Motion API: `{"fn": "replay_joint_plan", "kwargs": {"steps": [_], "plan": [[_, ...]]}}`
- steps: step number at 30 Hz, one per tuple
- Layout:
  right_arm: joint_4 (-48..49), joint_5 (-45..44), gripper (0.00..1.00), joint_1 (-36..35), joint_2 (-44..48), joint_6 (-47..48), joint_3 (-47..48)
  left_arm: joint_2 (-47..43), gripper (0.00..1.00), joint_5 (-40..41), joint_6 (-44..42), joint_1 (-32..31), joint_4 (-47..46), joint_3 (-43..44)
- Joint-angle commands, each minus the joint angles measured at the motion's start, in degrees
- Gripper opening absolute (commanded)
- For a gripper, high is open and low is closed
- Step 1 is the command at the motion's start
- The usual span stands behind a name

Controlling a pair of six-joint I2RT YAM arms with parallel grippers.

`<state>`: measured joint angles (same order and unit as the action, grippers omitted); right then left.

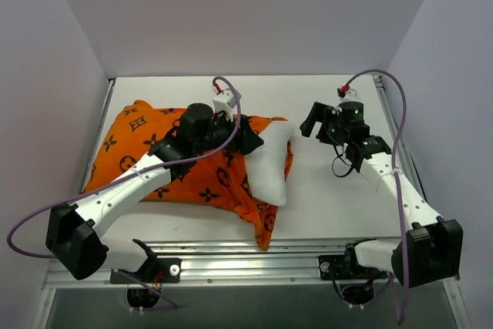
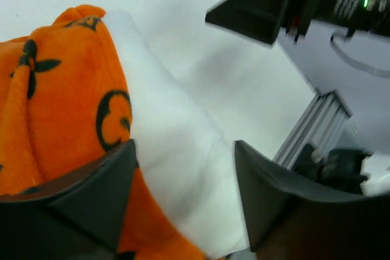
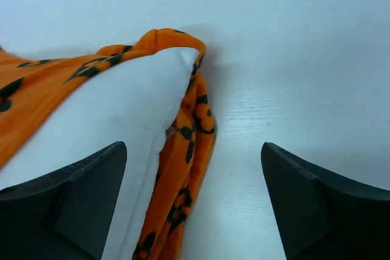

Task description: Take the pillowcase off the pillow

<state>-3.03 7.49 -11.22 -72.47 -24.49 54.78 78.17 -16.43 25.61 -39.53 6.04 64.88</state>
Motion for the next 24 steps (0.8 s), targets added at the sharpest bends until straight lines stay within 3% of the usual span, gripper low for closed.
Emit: {"fn": "replay_joint_plan", "kwargs": {"steps": [1,5,9,12,14,19,22,24], "plan": [[-7.9,1.7,0.9,-3.2,5.4,2.7,1.4,-5.4,0.79,9.2,-0.6,-2.3,1.6,5.2],[-6.8,5.6,0.97,-12.8,9.0,-0.2,-0.6,-13.8,0.95,22.0,4.2,-2.5,13.4,3.5],[-3.6,4.9,1.0,-22.4,8.6,-4.6,-2.8,-21.1,0.96,35.1,12.0,-2.2,30.5,-0.7],[-1.4,4.0,1.0,-28.9,6.7,-6.3,-4.2,-24.4,0.95,39.9,16.9,-0.8,36.3,-6.1],[-0.1,3.2,1.0,-31.1,5.2,-6.9,-4.9,-25.3,0.95,37.2,18.2,2.0,35.2,-11.1],[2.3,-0.4,0.98,-34.2,2.1,-6.8,-7.5,-19.7,0.93,27.9,17.0,9.7,20.3,-16.5],[4.5,-2.8,0.83,-34.6,-0.5,-6.6,-8.7,-11.3,0.93,25.2,13.7,11.4,10.5,-13.3],[6.4,-4.0,0.6,-34.9,-2.5,-6.8,-9.3,-3.8,0.93,22.7,10.4,11.7,5.5,-9.7]]}}
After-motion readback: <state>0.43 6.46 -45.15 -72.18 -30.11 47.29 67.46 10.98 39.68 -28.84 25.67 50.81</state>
